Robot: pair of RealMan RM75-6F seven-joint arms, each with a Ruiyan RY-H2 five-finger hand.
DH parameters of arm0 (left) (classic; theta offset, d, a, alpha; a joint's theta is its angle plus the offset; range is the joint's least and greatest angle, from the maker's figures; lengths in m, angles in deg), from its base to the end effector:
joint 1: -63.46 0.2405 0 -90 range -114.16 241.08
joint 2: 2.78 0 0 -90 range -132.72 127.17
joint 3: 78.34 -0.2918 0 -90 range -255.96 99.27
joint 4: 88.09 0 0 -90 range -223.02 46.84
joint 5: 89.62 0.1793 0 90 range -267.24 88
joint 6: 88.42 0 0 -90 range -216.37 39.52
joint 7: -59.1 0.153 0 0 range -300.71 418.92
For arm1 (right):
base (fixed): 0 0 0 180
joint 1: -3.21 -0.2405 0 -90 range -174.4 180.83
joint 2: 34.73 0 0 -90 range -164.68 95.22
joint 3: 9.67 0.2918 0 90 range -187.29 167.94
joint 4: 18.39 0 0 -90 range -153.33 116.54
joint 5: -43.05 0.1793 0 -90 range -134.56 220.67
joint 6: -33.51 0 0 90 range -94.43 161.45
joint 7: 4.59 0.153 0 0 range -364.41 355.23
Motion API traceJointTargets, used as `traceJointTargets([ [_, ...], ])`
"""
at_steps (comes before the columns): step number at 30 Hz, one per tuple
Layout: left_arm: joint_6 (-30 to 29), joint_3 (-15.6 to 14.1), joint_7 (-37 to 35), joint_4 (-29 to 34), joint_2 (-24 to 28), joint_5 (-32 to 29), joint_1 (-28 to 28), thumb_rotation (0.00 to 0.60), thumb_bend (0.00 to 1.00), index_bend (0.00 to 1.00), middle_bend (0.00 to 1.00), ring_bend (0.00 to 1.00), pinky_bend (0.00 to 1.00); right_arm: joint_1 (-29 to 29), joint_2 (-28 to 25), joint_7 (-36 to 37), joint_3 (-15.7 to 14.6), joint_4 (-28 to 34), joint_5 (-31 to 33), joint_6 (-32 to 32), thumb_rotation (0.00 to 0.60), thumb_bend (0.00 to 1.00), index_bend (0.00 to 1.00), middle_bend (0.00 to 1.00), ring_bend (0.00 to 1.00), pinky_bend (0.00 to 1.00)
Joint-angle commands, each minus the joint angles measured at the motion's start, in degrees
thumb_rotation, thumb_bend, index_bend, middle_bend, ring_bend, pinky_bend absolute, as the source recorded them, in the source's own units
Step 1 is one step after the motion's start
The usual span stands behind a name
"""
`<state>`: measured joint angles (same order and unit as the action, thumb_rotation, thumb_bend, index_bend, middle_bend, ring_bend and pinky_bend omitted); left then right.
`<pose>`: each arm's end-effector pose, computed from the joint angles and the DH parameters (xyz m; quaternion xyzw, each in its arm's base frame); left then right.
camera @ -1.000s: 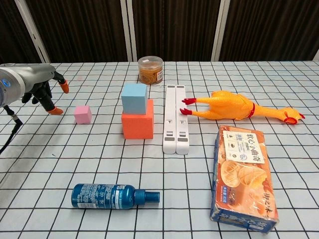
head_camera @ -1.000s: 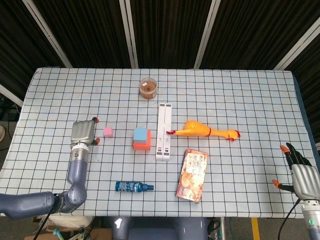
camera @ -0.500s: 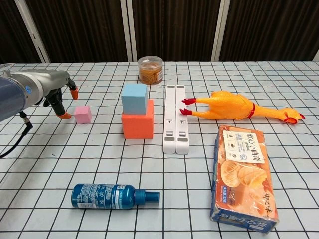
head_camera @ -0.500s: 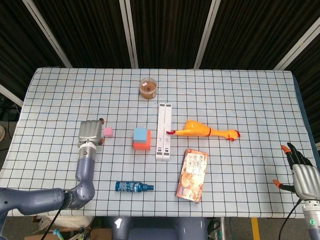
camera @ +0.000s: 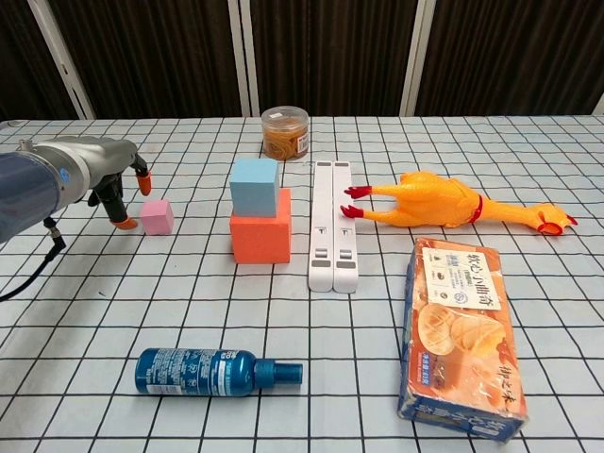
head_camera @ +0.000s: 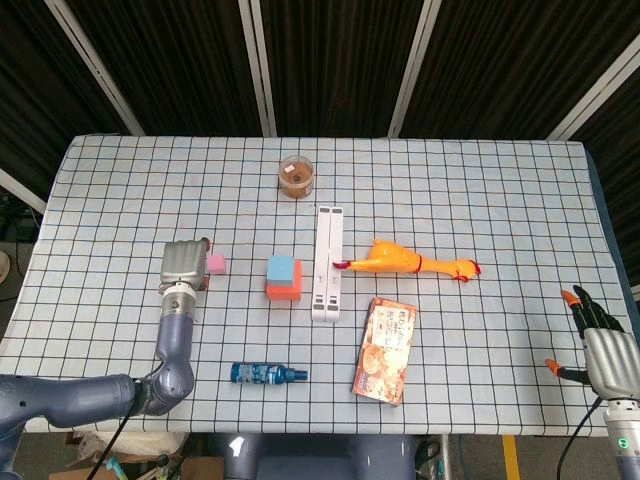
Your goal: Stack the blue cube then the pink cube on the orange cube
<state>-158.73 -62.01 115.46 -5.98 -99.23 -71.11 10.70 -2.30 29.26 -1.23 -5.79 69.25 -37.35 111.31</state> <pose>-0.1811 0.4084 0.0016 -0.6576 -0.4227 -0.1749 0.5985 -0.3629 -0.1971 0.2035 0.5824 -0.4307 0.3401 0.5997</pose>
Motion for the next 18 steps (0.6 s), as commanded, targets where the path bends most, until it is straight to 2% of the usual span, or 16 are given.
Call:
traceJointTargets([
  [1, 0.00, 0.19, 0.13, -0.16, -0.12, -0.13, -0.10, 0.600, 0.33, 0.31, 0.92, 0.73, 0.74, 0.00, 0.00, 0.06, 0.01, -0.03, 0.09, -0.07, 0.600, 0.04, 0.10, 0.05, 0.15, 0.25],
  [18, 0.50, 0.52, 1.70, -2.15, -2.34, -0.62, -1.30, 0.600, 0.34, 0.32, 0.92, 0.73, 0.74, -0.05, -0.04, 0.51, 0.00, -0.29, 0.13, -0.26, 0.600, 0.04, 0.10, 0.05, 0.15, 0.25],
])
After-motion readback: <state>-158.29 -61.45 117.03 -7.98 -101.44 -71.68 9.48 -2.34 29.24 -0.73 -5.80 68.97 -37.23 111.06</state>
